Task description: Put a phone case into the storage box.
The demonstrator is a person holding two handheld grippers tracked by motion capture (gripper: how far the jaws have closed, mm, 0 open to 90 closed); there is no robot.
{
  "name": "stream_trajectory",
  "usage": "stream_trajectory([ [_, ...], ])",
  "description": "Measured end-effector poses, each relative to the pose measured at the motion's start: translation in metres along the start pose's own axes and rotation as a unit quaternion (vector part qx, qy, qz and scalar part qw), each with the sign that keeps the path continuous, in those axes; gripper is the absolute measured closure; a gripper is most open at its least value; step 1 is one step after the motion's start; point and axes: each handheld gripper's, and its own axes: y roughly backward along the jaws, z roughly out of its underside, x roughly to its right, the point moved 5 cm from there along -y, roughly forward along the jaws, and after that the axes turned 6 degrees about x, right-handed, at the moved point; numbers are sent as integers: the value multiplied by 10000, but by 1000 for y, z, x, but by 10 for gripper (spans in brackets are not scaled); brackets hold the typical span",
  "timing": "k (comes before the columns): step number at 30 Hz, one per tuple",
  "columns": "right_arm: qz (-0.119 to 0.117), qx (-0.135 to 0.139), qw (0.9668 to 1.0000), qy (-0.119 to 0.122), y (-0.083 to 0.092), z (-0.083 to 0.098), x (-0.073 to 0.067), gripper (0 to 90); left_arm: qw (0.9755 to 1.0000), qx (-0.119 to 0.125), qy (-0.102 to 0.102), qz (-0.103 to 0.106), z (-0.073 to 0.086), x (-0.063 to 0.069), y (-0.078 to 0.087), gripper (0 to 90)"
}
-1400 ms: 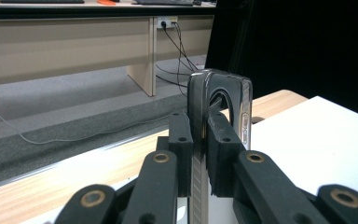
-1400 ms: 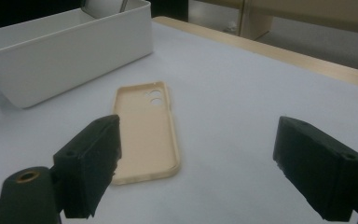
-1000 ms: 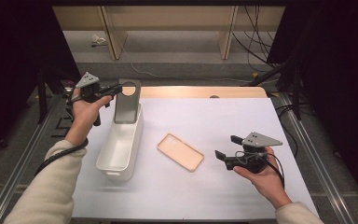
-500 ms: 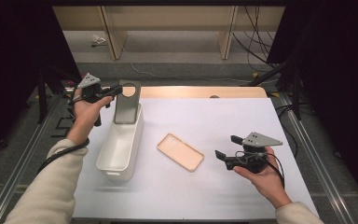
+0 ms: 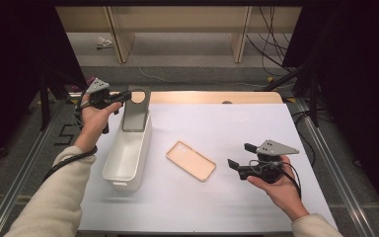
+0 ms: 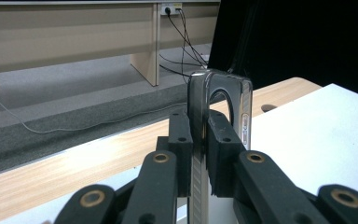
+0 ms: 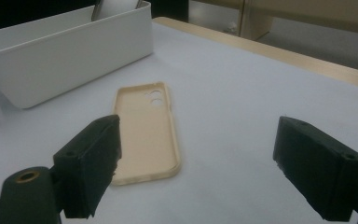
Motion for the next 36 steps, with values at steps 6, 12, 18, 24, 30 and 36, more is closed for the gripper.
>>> stream_trajectory([
  [6, 0, -5, 10000, -1, 0, 0, 0, 161, 10000, -56, 22, -29, 4, -2, -2, 812],
  [12, -2, -7, 10000, 5, 0, 0, 0, 161, 9999, -107, 29, -26, 7, -3, -4, 812],
  [18, -1, -4, 10000, 5, 0, 0, 0, 161, 9999, -151, 65, -43, 12, -4, -5, 811],
  [24, 0, -6, 10000, 7, 0, 0, 0, 161, 9997, -198, 74, -86, 15, -5, -7, 808],
  [30, -2, -1, 10000, 9, 0, 0, 0, 161, 9996, -247, 97, -136, 18, -7, -9, 807],
  [36, -7, -1, 10000, 19, 0, 0, 0, 161, 9993, -307, 99, -173, 21, -10, -8, 803],
])
